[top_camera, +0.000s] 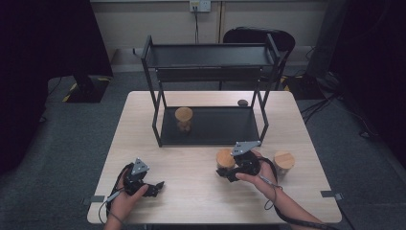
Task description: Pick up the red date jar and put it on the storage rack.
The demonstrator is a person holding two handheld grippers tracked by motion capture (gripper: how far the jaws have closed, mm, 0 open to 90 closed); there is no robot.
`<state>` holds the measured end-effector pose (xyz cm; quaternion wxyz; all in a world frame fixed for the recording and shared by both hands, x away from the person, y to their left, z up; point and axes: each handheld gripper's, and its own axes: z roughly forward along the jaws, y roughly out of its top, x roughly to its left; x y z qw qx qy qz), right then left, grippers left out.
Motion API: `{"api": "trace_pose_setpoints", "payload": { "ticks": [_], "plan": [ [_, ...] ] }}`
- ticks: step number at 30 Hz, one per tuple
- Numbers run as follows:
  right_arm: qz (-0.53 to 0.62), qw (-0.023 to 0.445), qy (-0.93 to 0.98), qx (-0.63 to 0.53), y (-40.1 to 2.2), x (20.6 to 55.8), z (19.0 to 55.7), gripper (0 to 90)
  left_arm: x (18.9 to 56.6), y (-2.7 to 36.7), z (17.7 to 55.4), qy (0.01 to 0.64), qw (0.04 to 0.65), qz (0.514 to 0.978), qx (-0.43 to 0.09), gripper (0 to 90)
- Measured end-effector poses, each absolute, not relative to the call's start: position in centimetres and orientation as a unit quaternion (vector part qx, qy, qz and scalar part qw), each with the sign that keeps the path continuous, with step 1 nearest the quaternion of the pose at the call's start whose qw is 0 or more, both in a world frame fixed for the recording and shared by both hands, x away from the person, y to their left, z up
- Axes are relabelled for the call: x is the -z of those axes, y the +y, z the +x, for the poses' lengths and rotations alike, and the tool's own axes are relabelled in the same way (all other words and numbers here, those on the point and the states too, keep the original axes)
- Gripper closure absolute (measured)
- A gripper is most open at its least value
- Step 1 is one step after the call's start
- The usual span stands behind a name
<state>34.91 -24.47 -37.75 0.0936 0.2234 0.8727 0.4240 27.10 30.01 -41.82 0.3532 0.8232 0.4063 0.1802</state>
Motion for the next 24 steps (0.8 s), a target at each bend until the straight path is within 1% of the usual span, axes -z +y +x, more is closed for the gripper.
{"api": "trace_pose_setpoints", "payload": {
  "ticks": [24],
  "plan": [
    [0.239,0.108,0.871,-0.415,-22.2,36.9,36.9,25.5,41.8,30.0,27.1,0.406,0.353,0.824,-0.180,0.4]
  ]
}}
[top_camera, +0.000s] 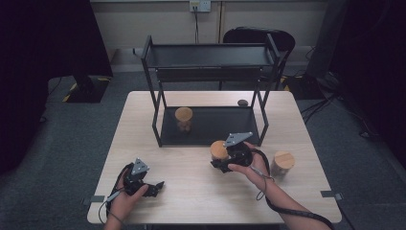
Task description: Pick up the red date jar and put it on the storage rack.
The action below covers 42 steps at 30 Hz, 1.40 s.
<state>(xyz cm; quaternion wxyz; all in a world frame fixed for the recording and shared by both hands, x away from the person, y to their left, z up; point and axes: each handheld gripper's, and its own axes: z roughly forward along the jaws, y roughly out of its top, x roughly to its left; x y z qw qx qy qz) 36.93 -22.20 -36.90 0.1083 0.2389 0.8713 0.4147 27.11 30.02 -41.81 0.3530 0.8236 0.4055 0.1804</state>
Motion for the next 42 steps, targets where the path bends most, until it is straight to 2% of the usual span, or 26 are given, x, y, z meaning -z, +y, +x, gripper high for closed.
{"api": "trace_pose_setpoints", "payload": {
  "ticks": [42],
  "plan": [
    [0.268,0.117,0.863,-0.413,-18.9,36.4,41.0,25.5,41.8,30.1,27.1,0.404,0.353,0.824,-0.179,0.4]
  ]
}}
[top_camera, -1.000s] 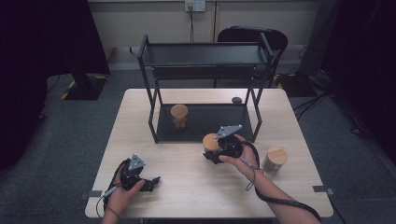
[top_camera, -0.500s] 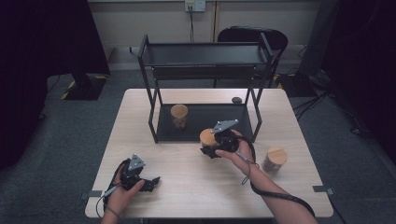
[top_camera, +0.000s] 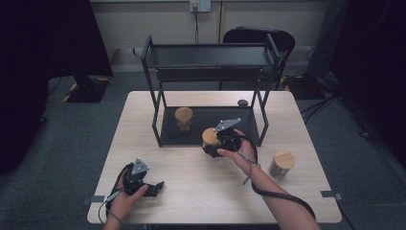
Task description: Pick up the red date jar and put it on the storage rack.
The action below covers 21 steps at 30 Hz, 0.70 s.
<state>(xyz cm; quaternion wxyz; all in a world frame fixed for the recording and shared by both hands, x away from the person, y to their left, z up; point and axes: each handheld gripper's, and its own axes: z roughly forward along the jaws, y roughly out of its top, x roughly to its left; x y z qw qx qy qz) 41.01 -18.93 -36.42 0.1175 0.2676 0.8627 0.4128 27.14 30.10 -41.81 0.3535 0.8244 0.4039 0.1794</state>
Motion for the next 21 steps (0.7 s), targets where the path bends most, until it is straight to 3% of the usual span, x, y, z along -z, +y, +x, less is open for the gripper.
{"api": "trace_pose_setpoints", "payload": {
  "ticks": [21],
  "plan": [
    [0.292,0.128,0.853,-0.413,-18.2,36.3,42.9,25.5,41.8,30.1,27.1,0.404,0.354,0.824,-0.179,0.4]
  ]
}}
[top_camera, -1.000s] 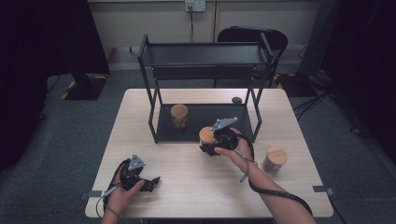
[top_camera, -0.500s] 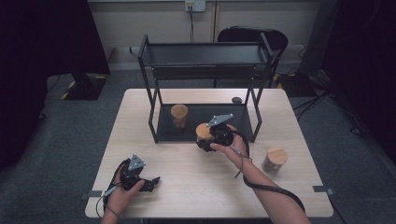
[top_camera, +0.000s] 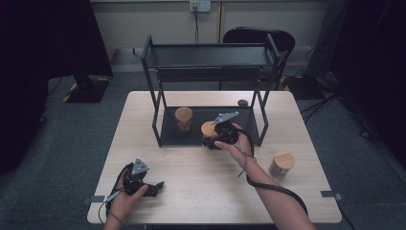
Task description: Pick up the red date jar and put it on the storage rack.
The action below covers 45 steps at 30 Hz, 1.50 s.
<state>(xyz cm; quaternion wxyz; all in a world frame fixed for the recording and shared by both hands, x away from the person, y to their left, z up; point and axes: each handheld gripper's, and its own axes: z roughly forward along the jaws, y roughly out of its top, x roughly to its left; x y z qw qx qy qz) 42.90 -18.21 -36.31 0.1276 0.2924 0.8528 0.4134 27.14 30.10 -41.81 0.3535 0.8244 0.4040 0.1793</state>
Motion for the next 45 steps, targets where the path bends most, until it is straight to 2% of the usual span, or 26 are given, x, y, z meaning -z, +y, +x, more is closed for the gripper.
{"api": "trace_pose_setpoints", "payload": {
  "ticks": [45],
  "plan": [
    [0.337,0.151,0.838,-0.401,-15.8,37.0,46.2,25.5,41.8,30.1,27.2,0.403,0.354,0.825,-0.179,0.4]
  ]
}}
